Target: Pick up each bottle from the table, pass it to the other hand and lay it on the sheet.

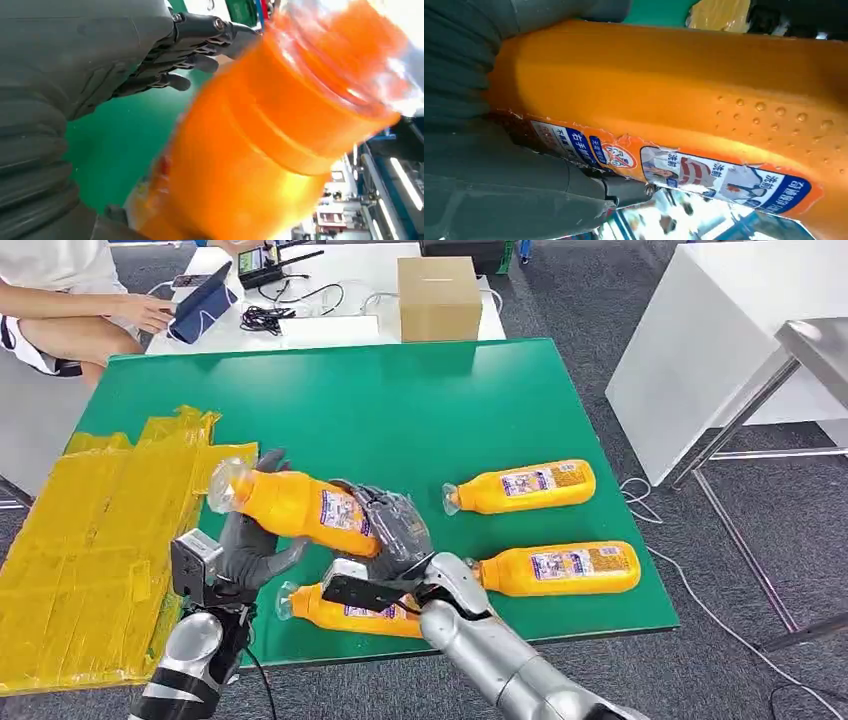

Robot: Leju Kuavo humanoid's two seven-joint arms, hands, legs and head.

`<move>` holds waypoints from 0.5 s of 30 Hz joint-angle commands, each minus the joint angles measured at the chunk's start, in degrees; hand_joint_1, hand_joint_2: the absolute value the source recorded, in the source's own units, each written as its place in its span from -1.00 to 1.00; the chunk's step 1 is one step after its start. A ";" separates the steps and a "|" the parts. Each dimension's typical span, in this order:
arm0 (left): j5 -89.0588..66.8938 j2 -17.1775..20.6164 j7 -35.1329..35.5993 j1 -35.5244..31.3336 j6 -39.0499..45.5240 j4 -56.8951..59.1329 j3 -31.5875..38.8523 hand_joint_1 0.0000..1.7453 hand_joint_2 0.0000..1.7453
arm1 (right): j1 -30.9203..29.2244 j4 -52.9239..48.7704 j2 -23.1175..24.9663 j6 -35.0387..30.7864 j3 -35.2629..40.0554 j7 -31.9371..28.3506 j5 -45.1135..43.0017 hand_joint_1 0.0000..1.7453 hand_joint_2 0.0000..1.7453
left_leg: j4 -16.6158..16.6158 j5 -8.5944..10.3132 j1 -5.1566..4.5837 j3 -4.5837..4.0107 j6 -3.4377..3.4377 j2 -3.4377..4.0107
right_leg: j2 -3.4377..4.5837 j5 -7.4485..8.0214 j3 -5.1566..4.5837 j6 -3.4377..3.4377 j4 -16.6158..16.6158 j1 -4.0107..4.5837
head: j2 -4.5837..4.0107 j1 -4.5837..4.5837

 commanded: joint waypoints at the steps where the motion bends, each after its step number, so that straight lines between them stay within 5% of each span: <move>1: 0.57 1.31 0.65 -4.21 -0.32 4.90 -2.87 -1.00 1.00 | -1.86 3.96 -0.47 -5.16 7.91 -2.66 2.31 1.00 1.00 | -0.04 -0.07 0.00 0.24 -0.04 -0.04 | -0.09 -0.09 0.26 0.02 -0.04 0.00 | 0.00 0.00; 15: 4.36 1.14 0.44 -4.52 -1.45 5.08 -2.19 -0.98 1.00 | -0.02 -3.21 -3.33 -6.56 9.75 -5.07 -0.80 1.00 1.00 | -0.03 -0.07 -0.02 0.21 -0.04 -0.02 | -0.07 -0.09 0.23 0.01 -0.03 -0.01 | 0.00 0.00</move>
